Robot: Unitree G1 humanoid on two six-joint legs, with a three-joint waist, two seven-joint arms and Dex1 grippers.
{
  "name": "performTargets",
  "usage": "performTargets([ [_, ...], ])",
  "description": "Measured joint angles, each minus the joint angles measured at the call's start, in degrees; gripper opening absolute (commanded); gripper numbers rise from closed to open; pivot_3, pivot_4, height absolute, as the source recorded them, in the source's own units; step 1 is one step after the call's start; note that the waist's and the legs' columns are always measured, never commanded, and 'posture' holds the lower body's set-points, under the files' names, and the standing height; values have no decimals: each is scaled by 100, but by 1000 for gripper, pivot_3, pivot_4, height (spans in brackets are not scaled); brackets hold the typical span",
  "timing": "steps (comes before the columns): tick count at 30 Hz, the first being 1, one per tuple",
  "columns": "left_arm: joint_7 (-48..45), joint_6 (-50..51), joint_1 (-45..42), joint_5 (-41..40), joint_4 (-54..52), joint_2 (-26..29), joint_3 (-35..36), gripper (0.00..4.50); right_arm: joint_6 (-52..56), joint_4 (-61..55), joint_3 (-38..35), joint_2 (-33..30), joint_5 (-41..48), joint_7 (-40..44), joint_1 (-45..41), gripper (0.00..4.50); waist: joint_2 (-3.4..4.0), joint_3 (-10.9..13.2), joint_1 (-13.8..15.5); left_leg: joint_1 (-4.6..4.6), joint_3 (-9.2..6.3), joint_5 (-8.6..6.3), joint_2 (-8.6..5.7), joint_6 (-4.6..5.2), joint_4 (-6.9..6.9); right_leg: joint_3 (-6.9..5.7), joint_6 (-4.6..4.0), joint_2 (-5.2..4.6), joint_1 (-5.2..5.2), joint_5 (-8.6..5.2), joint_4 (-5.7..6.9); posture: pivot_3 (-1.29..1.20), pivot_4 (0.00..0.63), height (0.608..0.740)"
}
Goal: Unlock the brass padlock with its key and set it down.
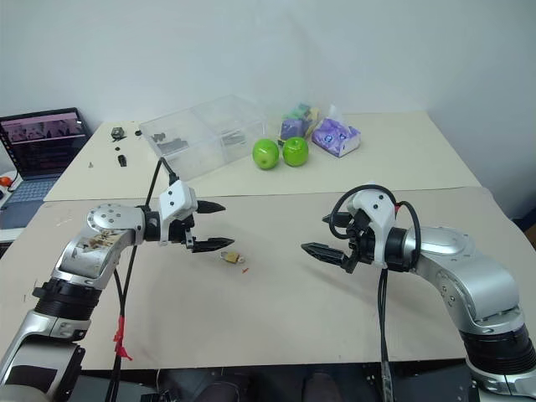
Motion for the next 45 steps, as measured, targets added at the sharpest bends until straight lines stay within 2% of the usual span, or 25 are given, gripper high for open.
performTargets([
  [4,-49,30,7,-125,264,85,177,4500,36,11,226,-203,-67,116,-160,4476,3,-1,-32,2,2,0,2,0,-2,2,-1,5,-4,0,2,0,150,740],
  [8,-71,-19,249,-209,572,573,742,4500,274,260,530,-29,0,287,-1055,4476,4,-2,-204,12,-3,-3,16,5,-12,2,-12,24,-5,7,-1,0,150,740],
  [10,-43,-242,424,-113,591,688,802,4500,282,408,784,249,21,441,-1473,4476,5,-5,-210,19,-5,-2,18,4,-24,1,-12,25,-3,6,-2,0,150,740],
  [14,37,-835,844,356,625,850,653,4500,52,947,1839,847,-286,867,-1851,4476,5,-5,-195,8,-9,-1,12,2,-23,2,-15,20,-13,8,2,0,150,740],
  [18,237,-1159,1036,566,695,1053,730,4500,-670,2180,2696,1554,-1155,1031,-2367,4476,6,-5,-174,12,-9,-1,8,-1,-27,3,-22,19,-18,12,4,0,150,740],
  [24,387,-1224,1535,595,577,1242,945,4500,-1682,3837,3030,2693,-1975,1004,-2895,4476,8,-6,-227,9,-16,3,10,-25,-32,1,-30,24,-39,18,18,0,150,740],
  [28,394,-1191,1684,565,484,1328,1126,4500,-2026,4185,3131,2931,-2250,1125,-2960,4476,10,-6,-218,10,-19,-1,8,-34,-33,-2,-34,23,-38,20,18,0,150,740],
  [36,226,-1105,1597,417,300,1234,1026,4500,-1911,4053,3103,2938,-2260,1470,-2897,4476,12,-7,-250,12,-20,-5,12,-41,-34,-4,-34,31,-39,21,20,0,150,740],
  [40,-185,-1139,1320,381,224,951,476,4500,-1515,3442,2913,2461,-2198,1670,-2690,4476,13,-9,-204,10,-19,-5,4,-42,-26,-6,-34,25,-31,21,18,0,150,740],
  [43,-654,-1393,767,463,567,721,-32,4500,-938,2583,2605,1706,-1868,1920,-2346,4476,13,-9,-111,3,-22,-5,4,-42,-20,-19,-34,25,-27,21,9,0,150,740],
  [45,-1027,-1743,158,608,1175,527,-361,4500,-385,1911,2149,1091,-1478,2025,-1959,4476,14,-9,-48,-2,-24,-6,2,-41,-13,-26,-34,24,-18,20,6,0,150,740],
])
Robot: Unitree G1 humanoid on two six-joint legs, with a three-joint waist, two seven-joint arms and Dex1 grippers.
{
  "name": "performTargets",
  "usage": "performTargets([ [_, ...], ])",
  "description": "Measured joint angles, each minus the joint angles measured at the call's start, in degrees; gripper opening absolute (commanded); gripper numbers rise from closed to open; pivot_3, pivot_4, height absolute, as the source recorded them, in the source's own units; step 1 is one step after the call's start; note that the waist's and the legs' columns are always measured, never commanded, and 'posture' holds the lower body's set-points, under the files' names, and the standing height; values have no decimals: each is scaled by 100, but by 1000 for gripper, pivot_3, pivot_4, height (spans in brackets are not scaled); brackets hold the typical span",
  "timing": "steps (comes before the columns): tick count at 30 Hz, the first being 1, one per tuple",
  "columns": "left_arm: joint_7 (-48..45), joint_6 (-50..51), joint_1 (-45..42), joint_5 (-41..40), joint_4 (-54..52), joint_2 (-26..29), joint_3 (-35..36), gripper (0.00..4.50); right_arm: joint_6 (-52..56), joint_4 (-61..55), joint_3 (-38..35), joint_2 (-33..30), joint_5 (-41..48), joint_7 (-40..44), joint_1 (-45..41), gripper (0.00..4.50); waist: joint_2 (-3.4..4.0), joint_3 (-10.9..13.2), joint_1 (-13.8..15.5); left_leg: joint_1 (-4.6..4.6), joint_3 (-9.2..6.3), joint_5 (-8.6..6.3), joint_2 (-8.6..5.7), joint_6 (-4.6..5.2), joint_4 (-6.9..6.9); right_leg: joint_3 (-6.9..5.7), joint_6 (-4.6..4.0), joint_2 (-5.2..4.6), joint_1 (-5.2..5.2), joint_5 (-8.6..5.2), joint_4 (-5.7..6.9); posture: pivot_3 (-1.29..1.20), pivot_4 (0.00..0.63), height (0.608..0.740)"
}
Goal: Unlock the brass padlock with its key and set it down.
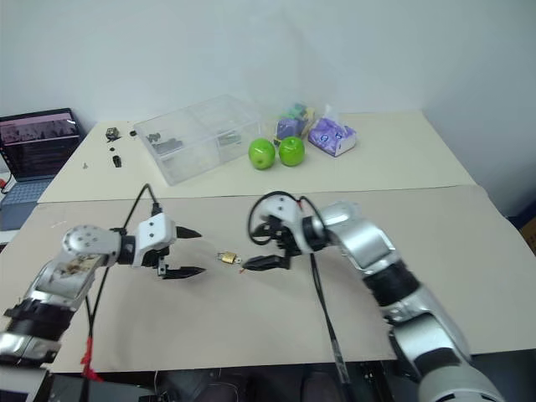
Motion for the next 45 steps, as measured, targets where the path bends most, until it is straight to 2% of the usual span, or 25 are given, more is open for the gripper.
performTargets([
  [2,-207,-260,-300,99,457,-55,-122,4500,321,-382,-356,-375,235,54,197,4476,0,-2,-13,9,14,-1,1,2,3,4,0,6,3,0,-3,0,150,740],
  [6,-624,-1047,-1338,431,2003,-586,-457,4500,1104,-1494,-1261,-1193,879,-6,1040,4476,1,-3,-46,3,27,-13,4,22,19,2,1,9,6,-2,-5,0,150,740],
  [10,-886,-1713,-2049,715,3225,-1053,-665,4500,1696,-2213,-2130,-1416,1361,-444,1511,4476,-3,-1,-68,1,44,-21,6,37,34,10,2,7,8,-1,-4,0,150,740],
  [15,-1071,-2447,-2352,1113,4208,-1351,-885,4500,2189,-2810,-2808,-1415,1807,-1050,1783,4476,-6,1,-52,-2,47,-51,12,87,70,7,4,10,14,-3,-2,0,150,740],
  [22,-1074,-3088,-2627,1516,5000,-1546,-983,4500,2480,-3157,-3187,-1383,2267,-1768,1940,4476,-11,3,-16,-4,46,-51,7,87,71,7,5,6,16,-3,-4,0,150,740],
  [32,-970,-3251,-2703,1666,5252,-1650,-902,4500,2473,-3167,-3261,-1623,2418,-2102,1940,4476,-8,0,14,2,46,-51,7,88,74,2,9,7,26,-5,-2,0,150,740],
  [35,-1027,-3237,-2702,1695,5254,-1664,-873,3820,2464,-3134,-3244,-1636,2429,-2159,1938,4500,-8,-1,14,3,46,-50,7,88,74,2,9,8,26,-5,-1,0,150,740],
  [43,-1315,-3227,-2569,1676,5247,-1732,-790,1207,2388,-3060,-3118,-1666,2463,-2202,1885,4500,5,-13,78,10,44,-50,7,88,77,-4,10,7,39,-6,1,0,150,740],
  [45,-1313,-3220,-2561,1677,5244,-1749,-767,1207,2375,-3058,-3061,-1668,2465,-2206,1867,4500,6,-14,105,9,45,-50,6,88,77,-9,11,6,40,-6,0,0,150,740],
])
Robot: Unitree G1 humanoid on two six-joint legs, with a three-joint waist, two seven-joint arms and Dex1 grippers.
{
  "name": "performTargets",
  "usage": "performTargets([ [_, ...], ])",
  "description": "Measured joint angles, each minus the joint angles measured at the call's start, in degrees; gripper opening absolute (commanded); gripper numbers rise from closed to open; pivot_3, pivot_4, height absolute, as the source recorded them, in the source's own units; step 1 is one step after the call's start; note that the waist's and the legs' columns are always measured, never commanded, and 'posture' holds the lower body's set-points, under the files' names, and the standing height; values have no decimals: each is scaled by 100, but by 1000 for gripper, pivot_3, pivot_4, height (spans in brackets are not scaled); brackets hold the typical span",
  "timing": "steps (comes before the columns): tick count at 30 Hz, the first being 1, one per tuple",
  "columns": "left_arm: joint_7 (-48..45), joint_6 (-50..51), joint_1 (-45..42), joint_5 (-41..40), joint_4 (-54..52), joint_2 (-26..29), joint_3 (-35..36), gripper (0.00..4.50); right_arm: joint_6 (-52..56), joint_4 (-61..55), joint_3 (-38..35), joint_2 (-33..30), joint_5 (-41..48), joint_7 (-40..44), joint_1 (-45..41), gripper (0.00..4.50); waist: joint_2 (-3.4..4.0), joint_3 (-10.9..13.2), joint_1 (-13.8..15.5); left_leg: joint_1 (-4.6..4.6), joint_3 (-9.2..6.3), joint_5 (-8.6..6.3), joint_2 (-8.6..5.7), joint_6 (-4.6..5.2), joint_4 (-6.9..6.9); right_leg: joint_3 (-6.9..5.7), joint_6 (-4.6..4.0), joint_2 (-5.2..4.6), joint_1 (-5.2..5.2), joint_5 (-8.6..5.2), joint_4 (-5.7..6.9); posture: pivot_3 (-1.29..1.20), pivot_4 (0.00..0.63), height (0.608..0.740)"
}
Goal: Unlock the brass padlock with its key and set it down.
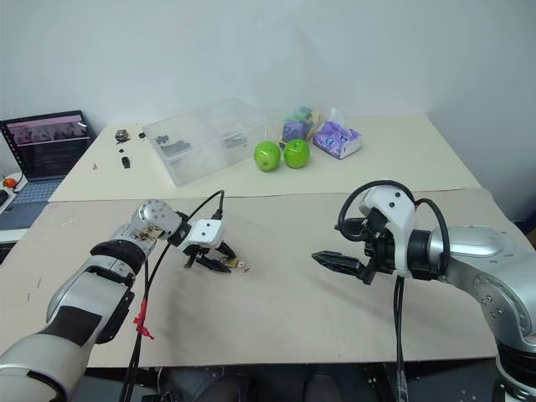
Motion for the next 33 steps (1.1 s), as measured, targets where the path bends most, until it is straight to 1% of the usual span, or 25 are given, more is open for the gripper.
performTargets([
  [8,38,46,-1,2,-2,-17,62,1207,-66,47,45,-20,0,-50,-1,4500,1,-1,7,0,-4,0,-3,0,1,-1,0,-2,1,0,0,0,150,740],
  [11,229,178,-4,-23,-18,-45,173,1207,-119,47,74,-20,-2,-62,-1,4500,-1,0,0,-3,-7,0,-2,0,0,-1,2,0,-3,-1,0,0,150,740],
  [15,194,761,-211,-389,-330,-194,527,1207,-238,34,315,-112,-55,-15,83,4500,-19,11,-31,-18,-6,0,-3,0,4,-1,10,1,-16,-5,-2,0,150,740],
  [19,26,1295,-483,-745,-832,-208,792,1207,-412,20,532,-68,-126,-15,162,4500,-19,11,-86,-16,-3,-2,-2,3,2,0,14,-3,-16,-8,-1,0,150,740],
  [21,-21,1494,-529,-843,-1133,-271,855,1207,-812,37,695,63,-397,-91,162,4500,-19,11,-123,-11,-3,-2,-2,4,1,3,15,-2,-14,-9,-1,0,150,740],
  [24,-52,1339,-500,-800,-1495,-379,717,1207,-1465,217,904,326,-864,-239,160,4500,-20,12,-160,-5,0,-2,0,3,-1,8,16,1,-15,-9,1,0,150,740],
  [25,-109,1433,-465,-825,-1680,-436,693,1207,-1649,320,969,399,-1010,-258,160,4500,-19,12,-162,-5,-1,-1,1,2,0,8,15,4,-15,-9,4,0,150,740],
  [29,-238,1739,-458,-990,-2038,-602,669,1207,-2034,368,1260,529,-1307,-259,151,4500,-18,11,-158,-5,-3,-1,2,2,0,5,15,13,-17,-9,5,0,150,740],
  [33,-307,1885,-483,-1016,-2074,-670,651,1207,-2236,133,1455,598,-1551,-328,185,4500,-18,11,-160,-6,-4,-1,0,2,1,6,15,11,-19,-9,4,0,150,740],
])
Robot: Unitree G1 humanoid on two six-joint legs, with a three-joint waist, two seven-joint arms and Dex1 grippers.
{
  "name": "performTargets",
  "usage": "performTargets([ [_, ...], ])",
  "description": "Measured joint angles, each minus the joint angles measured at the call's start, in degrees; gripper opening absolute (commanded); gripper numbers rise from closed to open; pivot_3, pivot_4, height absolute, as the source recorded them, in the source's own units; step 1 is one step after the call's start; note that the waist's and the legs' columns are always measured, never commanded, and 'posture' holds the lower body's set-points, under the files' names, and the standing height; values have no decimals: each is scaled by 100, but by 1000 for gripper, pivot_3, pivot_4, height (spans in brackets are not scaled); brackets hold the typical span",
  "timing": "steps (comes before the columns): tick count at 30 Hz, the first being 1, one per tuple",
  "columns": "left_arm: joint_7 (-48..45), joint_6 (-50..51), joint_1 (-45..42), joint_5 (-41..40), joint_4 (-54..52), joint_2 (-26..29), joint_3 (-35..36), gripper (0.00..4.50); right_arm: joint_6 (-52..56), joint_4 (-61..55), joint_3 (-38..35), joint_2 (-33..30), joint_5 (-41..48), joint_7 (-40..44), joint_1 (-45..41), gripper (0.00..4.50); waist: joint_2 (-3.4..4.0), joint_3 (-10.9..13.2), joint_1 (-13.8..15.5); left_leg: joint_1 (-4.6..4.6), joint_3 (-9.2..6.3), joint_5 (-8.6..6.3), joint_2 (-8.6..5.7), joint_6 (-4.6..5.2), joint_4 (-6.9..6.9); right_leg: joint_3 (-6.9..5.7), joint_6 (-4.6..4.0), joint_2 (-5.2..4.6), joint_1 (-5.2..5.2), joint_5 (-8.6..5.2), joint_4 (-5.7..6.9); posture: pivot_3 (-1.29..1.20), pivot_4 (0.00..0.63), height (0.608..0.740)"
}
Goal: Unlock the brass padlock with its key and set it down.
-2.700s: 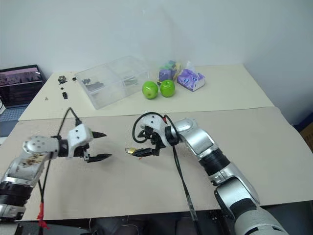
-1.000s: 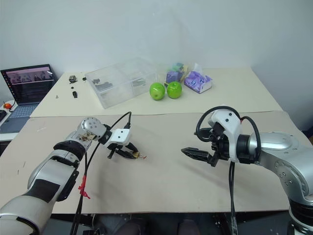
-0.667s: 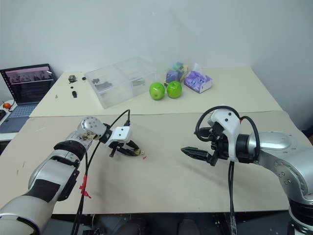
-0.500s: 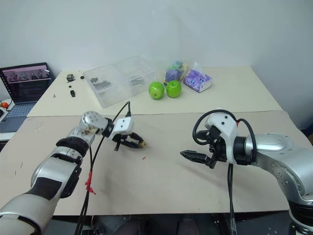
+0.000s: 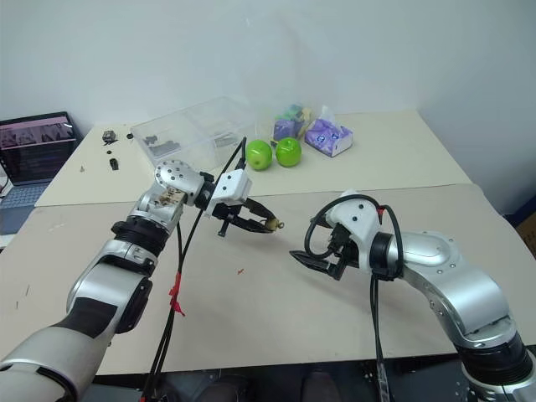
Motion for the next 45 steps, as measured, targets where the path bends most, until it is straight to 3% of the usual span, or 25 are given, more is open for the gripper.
performTargets([
  [6,-103,492,-160,-125,-73,-188,1,1207,-1425,-50,887,-250,-1790,-312,285,4500,1,0,27,1,2,2,-10,-3,4,-1,28,-4,2,-16,-1,0,150,740],
  [10,-207,918,-161,-222,-140,-357,-45,1207,-2335,100,1088,-305,-2804,-432,314,4500,0,0,12,1,2,4,-8,-6,4,0,21,-1,0,-12,1,0,150,740],
  [16,-297,1285,-211,-411,-275,-244,-490,1207,-3434,434,1070,-447,-3719,-630,659,4500,0,0,1,3,5,3,-8,-6,2,4,8,1,0,-5,1,0,150,740],
  [23,-311,1309,-261,-681,-293,-27,-998,1207,-4173,403,706,-466,-4033,-620,1040,4500,-1,1,15,4,5,3,-7,-5,2,6,7,1,3,-5,1,0,150,740],
  [28,-312,1361,-381,-909,-298,11,-1224,1184,-4444,335,661,-436,-4144,-548,1245,3086,-2,1,16,4,8,3,-9,-5,4,7,7,0,4,-5,0,0,150,740],
  [33,-313,1369,-408,-1021,-298,-19,-1366,1184,-4510,335,631,-252,-4210,-505,1246,1318,-4,3,8,5,9,3,-6,-4,3,7,7,3,4,-5,1,0,150,740],
  [45,-312,1368,-492,-1187,-392,-28,-1651,1184,-4520,364,621,-43,-4371,-394,1246,1318,-3,2,13,5,14,3,-8,-4,4,9,7,1,4,-5,1,0,150,740],
])
